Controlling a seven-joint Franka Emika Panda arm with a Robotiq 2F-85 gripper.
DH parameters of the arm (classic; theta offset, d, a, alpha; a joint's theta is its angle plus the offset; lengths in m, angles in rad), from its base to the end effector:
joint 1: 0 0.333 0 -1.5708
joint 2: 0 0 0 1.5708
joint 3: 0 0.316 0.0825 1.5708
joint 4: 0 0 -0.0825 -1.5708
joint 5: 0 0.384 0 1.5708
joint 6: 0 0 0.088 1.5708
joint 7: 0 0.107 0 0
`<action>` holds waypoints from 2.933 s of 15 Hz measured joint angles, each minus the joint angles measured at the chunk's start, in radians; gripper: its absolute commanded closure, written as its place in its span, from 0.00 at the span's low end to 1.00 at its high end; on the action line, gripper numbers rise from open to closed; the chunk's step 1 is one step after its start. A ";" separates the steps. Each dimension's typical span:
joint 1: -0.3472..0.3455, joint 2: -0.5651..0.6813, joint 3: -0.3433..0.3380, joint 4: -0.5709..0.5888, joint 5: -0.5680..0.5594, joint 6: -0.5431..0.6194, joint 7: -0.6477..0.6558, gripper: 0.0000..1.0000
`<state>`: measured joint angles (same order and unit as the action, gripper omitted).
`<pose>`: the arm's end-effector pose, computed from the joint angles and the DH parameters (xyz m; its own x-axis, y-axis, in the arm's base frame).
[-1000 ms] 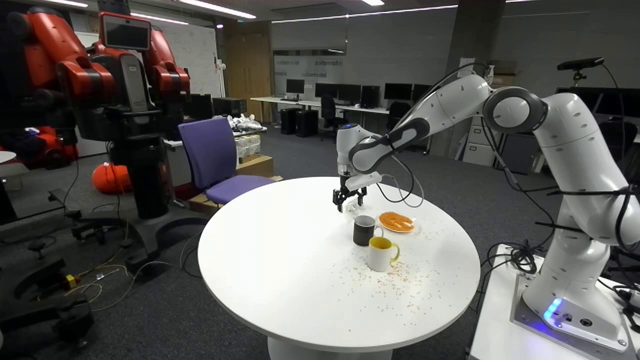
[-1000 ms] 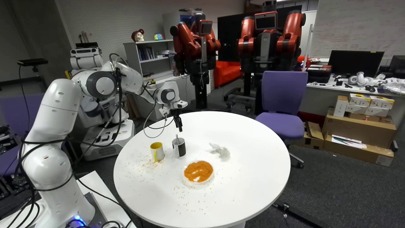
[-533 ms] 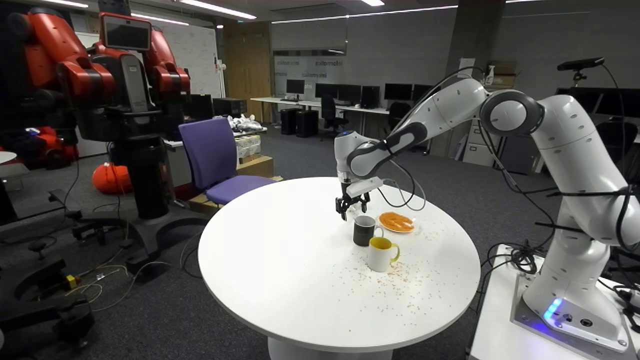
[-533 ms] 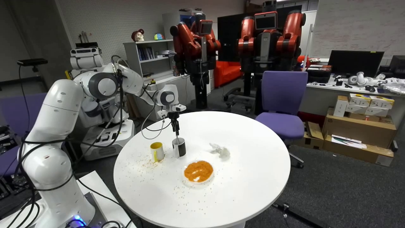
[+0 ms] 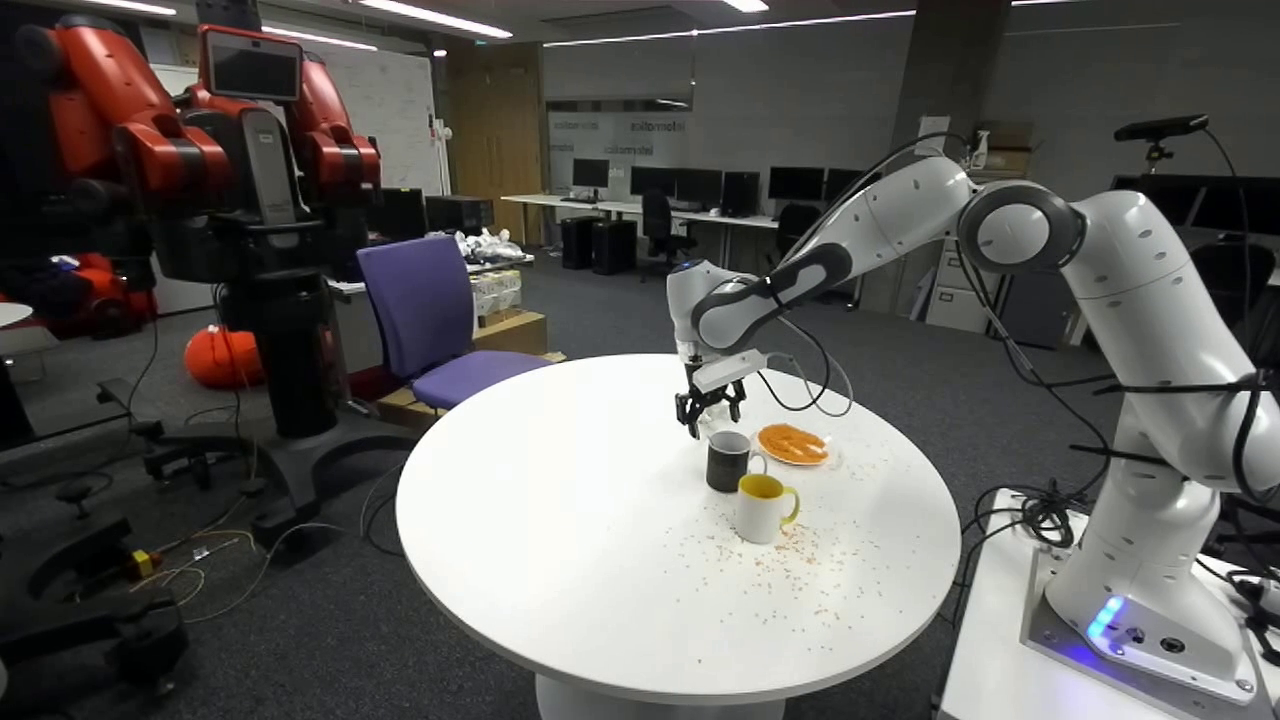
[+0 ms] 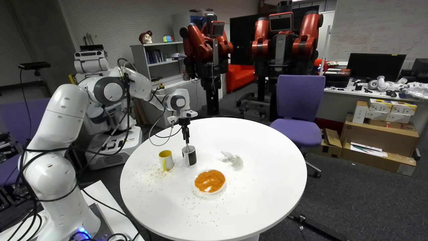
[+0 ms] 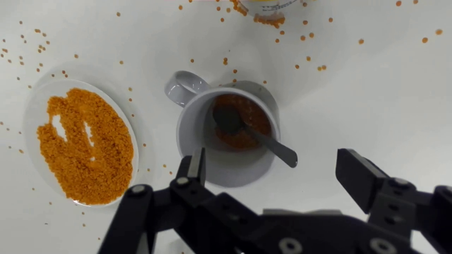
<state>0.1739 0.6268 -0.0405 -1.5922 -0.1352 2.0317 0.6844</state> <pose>0.6696 0.0855 0.2538 0.8846 -0.4619 -0.0647 -0.4385 -0.8709 0.2219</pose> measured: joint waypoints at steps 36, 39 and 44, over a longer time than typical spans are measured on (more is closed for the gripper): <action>0.074 0.150 -0.036 0.283 -0.057 -0.360 0.134 1.00; 0.074 0.139 -0.038 0.317 -0.057 -0.360 0.134 1.00; 0.055 0.069 -0.038 0.342 -0.043 -0.295 0.127 1.00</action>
<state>0.2286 0.6955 -0.0788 -1.2503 -0.1785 1.7367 0.8109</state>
